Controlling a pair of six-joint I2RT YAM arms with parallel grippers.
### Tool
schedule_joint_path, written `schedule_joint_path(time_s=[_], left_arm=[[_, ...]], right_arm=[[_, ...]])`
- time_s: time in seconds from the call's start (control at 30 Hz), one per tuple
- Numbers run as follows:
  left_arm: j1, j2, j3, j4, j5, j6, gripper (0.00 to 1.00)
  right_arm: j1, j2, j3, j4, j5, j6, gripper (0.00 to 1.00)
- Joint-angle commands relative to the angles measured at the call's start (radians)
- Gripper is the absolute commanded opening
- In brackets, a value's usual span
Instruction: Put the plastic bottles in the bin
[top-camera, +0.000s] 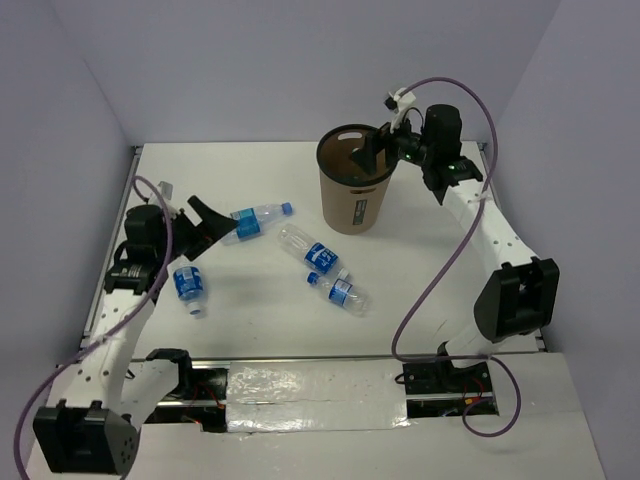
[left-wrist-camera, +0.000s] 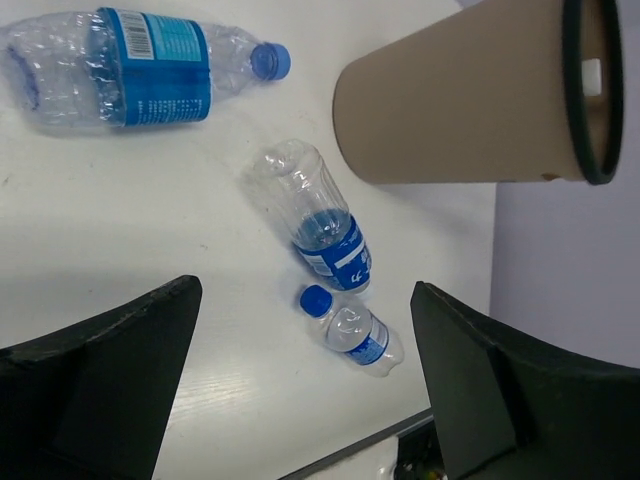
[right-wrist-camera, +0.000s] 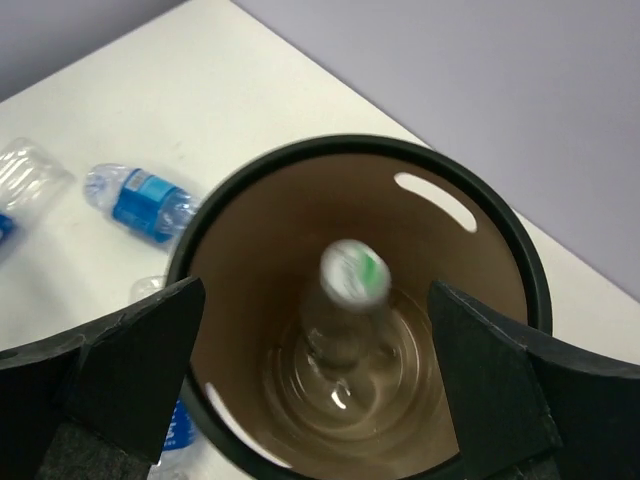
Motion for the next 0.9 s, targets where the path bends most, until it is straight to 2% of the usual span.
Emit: schedule_joint_path(time_s=[0.0,0.1,0.27,0.37,0.53,0.6,0.63,0.67,0.7,0.77,0.87], left_arm=[[-0.076,0.094,0.110,-0.024,-0.055,0.109,0.99],[-0.163,0.221,0.209,-0.061,-0.121,0.175,0.99],[-0.266,0.292,0.241,-0.038,-0.183,0.266,0.99],[-0.292,0.324,0.259,0.008,-0.121,0.365,0.99],[-0.317,0.425,0.380,-0.027,-0.155,0.530,0.99],[-0.318,0.505,0.437,-0.033,-0.131,0.658,0.99],[-0.318,0.537,0.466,-0.078,-0.074,0.708,0.99],[-0.318,0.620,0.500,-0.110,-0.053,0.807,0.99],[-0.318,0.669,0.585,-0.150,-0.048,0.843,0.99],[-0.320,0.813,0.742,-0.275,-0.104,0.934,0.99],[-0.323,0.953,0.882,-0.371,-0.182,1.017,0.99]], right_arm=[[-0.026,-0.070,0.091,-0.066,-0.176,-0.055,1.00],[-0.054,-0.097,0.110,-0.164,-0.305,-0.075,1.00],[-0.071,-0.180,0.093,-0.310,-0.430,-0.196,1.00],[-0.071,-0.217,0.082,-0.467,-0.484,-0.311,1.00],[-0.068,-0.255,0.024,-0.714,-0.527,-0.456,1.00],[-0.069,-0.281,-0.031,-0.755,-0.528,-0.511,1.00],[-0.071,-0.294,-0.054,-0.751,-0.525,-0.513,1.00],[-0.068,-0.312,-0.076,-0.743,-0.519,-0.508,1.00],[-0.069,-0.318,-0.112,-0.728,-0.519,-0.503,1.00],[-0.071,-0.332,-0.133,-0.722,-0.522,-0.494,1.00],[-0.069,-0.338,-0.159,-0.720,-0.524,-0.496,1.00]])
